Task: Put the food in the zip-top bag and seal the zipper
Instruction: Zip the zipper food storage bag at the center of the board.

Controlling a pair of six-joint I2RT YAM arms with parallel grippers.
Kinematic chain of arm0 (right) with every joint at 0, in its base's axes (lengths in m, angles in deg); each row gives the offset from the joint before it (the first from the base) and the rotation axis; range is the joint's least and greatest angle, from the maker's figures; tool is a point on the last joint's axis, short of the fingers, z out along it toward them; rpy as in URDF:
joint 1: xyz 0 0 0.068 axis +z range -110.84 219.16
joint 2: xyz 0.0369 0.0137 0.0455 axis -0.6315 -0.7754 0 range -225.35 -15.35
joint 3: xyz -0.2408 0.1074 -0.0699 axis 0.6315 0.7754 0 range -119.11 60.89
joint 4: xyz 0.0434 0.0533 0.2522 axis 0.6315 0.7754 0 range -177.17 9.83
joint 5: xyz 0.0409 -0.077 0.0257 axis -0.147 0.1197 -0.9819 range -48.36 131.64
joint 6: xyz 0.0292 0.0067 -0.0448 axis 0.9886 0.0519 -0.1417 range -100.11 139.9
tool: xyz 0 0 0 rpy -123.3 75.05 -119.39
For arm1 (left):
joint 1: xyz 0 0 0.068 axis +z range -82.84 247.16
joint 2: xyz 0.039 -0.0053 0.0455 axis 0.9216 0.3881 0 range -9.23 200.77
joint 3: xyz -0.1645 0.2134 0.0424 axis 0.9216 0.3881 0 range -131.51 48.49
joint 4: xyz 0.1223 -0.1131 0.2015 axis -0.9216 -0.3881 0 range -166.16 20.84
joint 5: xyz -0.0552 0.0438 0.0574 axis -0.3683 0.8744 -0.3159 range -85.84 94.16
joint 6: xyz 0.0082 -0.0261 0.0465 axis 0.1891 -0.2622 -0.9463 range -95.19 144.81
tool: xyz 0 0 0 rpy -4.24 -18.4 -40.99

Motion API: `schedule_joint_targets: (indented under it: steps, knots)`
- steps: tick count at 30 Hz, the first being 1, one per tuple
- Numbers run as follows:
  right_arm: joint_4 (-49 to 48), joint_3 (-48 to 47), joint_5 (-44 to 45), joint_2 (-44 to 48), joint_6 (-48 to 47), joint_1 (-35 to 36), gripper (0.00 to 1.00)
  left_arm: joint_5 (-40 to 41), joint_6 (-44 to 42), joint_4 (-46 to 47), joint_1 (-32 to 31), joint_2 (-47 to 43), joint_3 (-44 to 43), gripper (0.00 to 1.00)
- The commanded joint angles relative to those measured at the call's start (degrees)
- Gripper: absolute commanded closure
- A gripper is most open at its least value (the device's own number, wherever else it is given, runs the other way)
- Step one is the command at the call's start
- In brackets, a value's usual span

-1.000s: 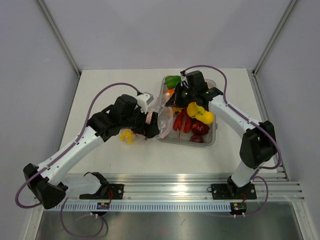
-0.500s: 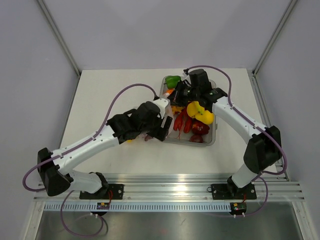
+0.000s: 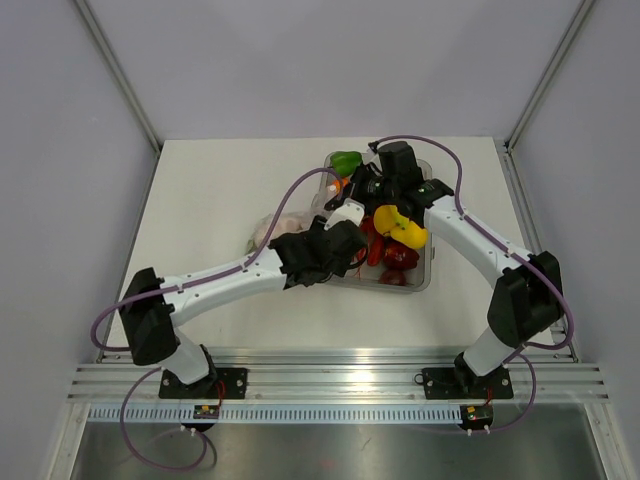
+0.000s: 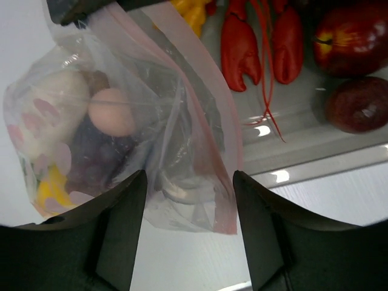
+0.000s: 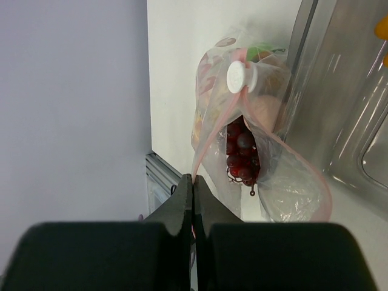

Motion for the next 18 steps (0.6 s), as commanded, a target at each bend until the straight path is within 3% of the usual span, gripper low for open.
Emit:
schedule_joint_targets:
  steps: [1, 2, 6, 7, 8, 9, 12, 15, 16, 18]
  knots:
    - [-2.74, 0.49, -1.10, 2.09, 1.04, -0.01, 1.00, 10.45, 2.26, -0.17, -0.36, 2.41, -4.23, 0.42]
    - [-2.92, 0.58, -1.18, 2.09, 1.13, -0.01, 1.00, 10.81, 2.18, -0.26, -0.53, 2.76, -4.41, 0.45]
    - [-2.66, 0.49, -1.27, 2.09, 0.78, 0.08, 1.00, 11.08, 1.82, -1.66, -0.53, 3.47, -6.25, 0.75]
    - [-2.31, 0.14, -1.27, 2.18, 0.35, -0.01, 0.98, 10.82, 1.56, -2.19, -0.45, 3.12, -6.52, 0.90]
    - [-2.04, -0.03, -1.36, 2.35, -0.18, 0.08, 0.93, 10.21, 0.43, -3.06, -0.19, 2.59, -6.78, 0.97]
    - [-1.08, -0.38, -1.45, 2.35, -2.01, -0.01, 0.74, 8.55, -0.63, -3.25, 0.34, 1.81, -6.87, 1.00]
    - [2.60, -4.50, -1.80, 2.18, -7.19, -0.19, 0.38, -6.43, -3.88, -3.25, 4.02, -3.81, -6.00, 1.00]
    - [4.55, -6.53, -2.15, 2.88, -11.50, -0.89, 0.29, -15.78, -6.70, -0.18, 10.08, -13.73, -1.17, 1.00]
    - [4.64, -7.76, -3.11, 3.23, -12.48, -1.15, 0.28, -22.60, -7.31, 0.96, 12.10, -15.85, -0.11, 1.00]
    - [4.20, -8.99, -3.91, 4.02, -14.85, -1.77, 0.28, -28.00, -8.98, 1.85, 18.52, -21.22, 3.05, 1.00]
